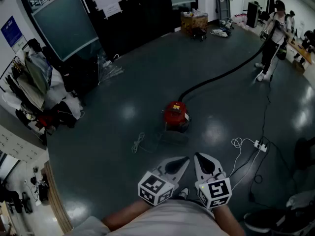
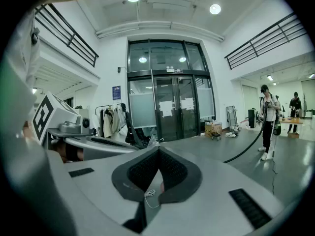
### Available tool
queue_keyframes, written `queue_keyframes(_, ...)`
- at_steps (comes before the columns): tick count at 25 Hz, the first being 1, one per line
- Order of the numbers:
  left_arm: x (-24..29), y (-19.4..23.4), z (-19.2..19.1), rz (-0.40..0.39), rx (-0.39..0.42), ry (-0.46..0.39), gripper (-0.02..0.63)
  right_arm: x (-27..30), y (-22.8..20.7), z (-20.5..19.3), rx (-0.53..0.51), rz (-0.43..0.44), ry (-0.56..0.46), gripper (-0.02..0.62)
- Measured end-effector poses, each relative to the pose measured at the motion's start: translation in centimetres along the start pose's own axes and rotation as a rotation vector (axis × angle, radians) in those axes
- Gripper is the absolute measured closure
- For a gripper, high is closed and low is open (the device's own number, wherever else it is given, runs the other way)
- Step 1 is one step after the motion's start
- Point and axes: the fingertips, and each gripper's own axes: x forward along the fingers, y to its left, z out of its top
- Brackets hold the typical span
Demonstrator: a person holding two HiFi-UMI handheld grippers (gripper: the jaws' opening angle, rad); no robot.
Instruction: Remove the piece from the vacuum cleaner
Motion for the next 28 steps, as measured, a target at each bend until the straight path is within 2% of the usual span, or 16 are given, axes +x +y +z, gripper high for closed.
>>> queue_keyframes(6,-0.1,-0.7,0.0,0.007,0.003,0.002,0.600,-0.6,-0.2,0.1,0.002,0.003,0.000,0.578)
queue_keyframes(17,0.8,-0.8,-1.2,0.050,0.000,0.021,0.600,-0.7,-0.8,-0.7,0.042,0.064,-0.016,0.578)
queue_keyframes(28,3.1,4.6,-1.6,0.065,-0.011,0.063,0.600,4.2,-2.5,-0.7,0.070,0.071,-0.001,0.578)
